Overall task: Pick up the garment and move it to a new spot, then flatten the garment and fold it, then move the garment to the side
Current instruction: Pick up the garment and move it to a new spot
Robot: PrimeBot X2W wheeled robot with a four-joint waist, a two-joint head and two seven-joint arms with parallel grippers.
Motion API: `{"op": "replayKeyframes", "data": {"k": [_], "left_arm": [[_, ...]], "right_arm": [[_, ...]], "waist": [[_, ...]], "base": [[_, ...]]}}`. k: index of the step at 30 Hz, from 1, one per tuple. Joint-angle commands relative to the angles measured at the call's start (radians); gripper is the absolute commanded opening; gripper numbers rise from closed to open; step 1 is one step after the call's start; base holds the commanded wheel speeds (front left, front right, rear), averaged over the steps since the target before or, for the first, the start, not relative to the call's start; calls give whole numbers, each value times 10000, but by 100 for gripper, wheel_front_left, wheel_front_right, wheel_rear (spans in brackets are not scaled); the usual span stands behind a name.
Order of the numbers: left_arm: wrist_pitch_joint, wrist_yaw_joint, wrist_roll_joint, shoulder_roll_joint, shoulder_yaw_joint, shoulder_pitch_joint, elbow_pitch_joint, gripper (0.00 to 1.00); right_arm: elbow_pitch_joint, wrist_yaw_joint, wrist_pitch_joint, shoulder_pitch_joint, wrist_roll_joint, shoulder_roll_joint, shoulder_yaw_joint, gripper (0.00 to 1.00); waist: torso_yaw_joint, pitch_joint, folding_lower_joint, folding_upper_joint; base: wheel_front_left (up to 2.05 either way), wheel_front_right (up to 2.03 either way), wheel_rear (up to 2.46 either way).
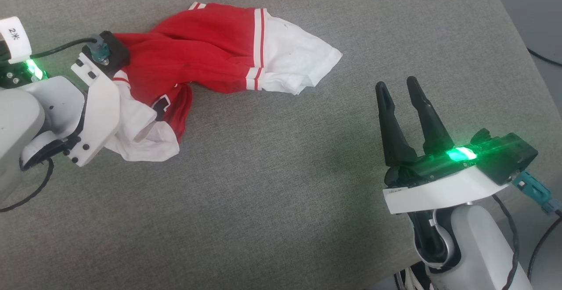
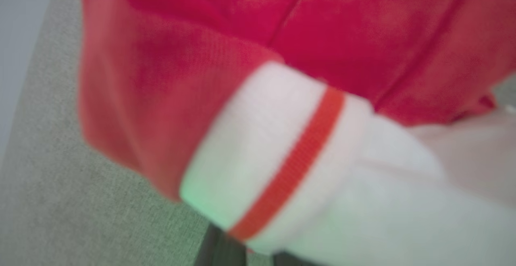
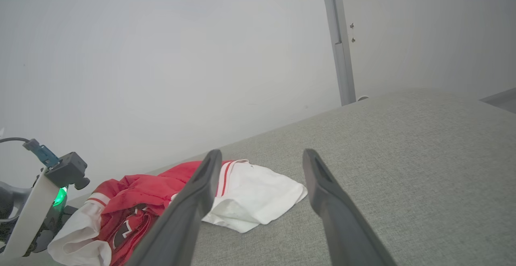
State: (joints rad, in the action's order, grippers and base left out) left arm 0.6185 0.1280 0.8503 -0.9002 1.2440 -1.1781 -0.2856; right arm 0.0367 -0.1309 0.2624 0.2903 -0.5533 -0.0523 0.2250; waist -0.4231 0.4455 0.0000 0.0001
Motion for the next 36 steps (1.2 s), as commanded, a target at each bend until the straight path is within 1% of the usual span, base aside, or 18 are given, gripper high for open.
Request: {"op": "replayKeyframes", "data": {"k": [1, 3, 7, 8, 9, 10, 11, 12, 16, 21, 27, 30, 33, 36], "left_arm": [[277, 35, -106, 235, 663, 996, -292, 0], [265, 36, -71, 226, 674, 993, -290, 0], [-200, 35, 216, 205, 641, 710, -374, 0], [-395, 35, 329, 238, 607, 601, -382, 8], [-611, 35, 459, 274, 572, 509, -397, 33], [-807, 36, 571, 303, 538, 410, -394, 65], [-1094, 36, 627, 340, 509, 316, -398, 87], [-1401, 36, 684, 383, 475, 230, -411, 100], [-2672, 26, 1340, 567, 367, -7, -540, 100], [-4409, 24, 2013, 844, 365, 380, -909, 100], [-6789, 24, 3209, 1149, 237, 1475, -1685, 100], [-7877, 24, 3622, 1424, 99, 2218, -2211, 100], [-8536, 24, 3997, 1786, -161, 2934, -2753, 100], [-8792, 24, 4324, 2179, -555, 3698, -3168, 100]], "right_arm": [[-55, 3, 34, 46, -39, 24, -6, 100], [-50, 3, 34, 67, -44, 24, -45, 100], [2, 3, 34, 126, 102, 24, -144, 100], [9, 3, 34, 116, 146, 24, -159, 100], [37, 3, 34, 108, 201, 22, -175, 100], [64, 3, 34, 94, 262, 22, -180, 100], [92, 3, 34, 81, 323, 24, -198, 100], [128, 3, 34, 60, 400, 22, -209, 100], [225, 3, 34, -94, 779, 21, -294, 100], [418, 3, 34, -345, 1252, 19, -359, 100], [625, 3, 34, -787, 1772, 19, -566, 100], [796, 3, 36, -1008, 2072, 21, -818, 100], [911, 3, 34, -1193, 2315, 18, -1196, 100], [1009, 3, 34, -1415, 2595, 18, -1601, 100]], "waist": [[-19, 43, 0, -1], [10, 67, 0, -1], [244, -69, 0, -1], [333, -134, 0, -1], [436, -222, 0, -1], [546, -316, 0, -1], [671, -426, 0, -1], [796, -542, 0, -1], [1372, -1057, 0, -1], [2144, -1745, 0, -1], [3032, -2490, 0, -1], [3516, -2747, 0, -1], [3996, -2952, 0, -1], [4436, -3154, 0, -1]], "base": [[0, 0, 0], [0, 0, 0], [0, 0, 0], [0, 0, 0], [0, 0, 0], [0, 0, 0], [0, 0, 0], [0, 0, 0], [0, 0, 0], [0, 0, 0], [0, 0, 0], [0, 0, 0], [0, 0, 0], [0, 0, 0]]}}
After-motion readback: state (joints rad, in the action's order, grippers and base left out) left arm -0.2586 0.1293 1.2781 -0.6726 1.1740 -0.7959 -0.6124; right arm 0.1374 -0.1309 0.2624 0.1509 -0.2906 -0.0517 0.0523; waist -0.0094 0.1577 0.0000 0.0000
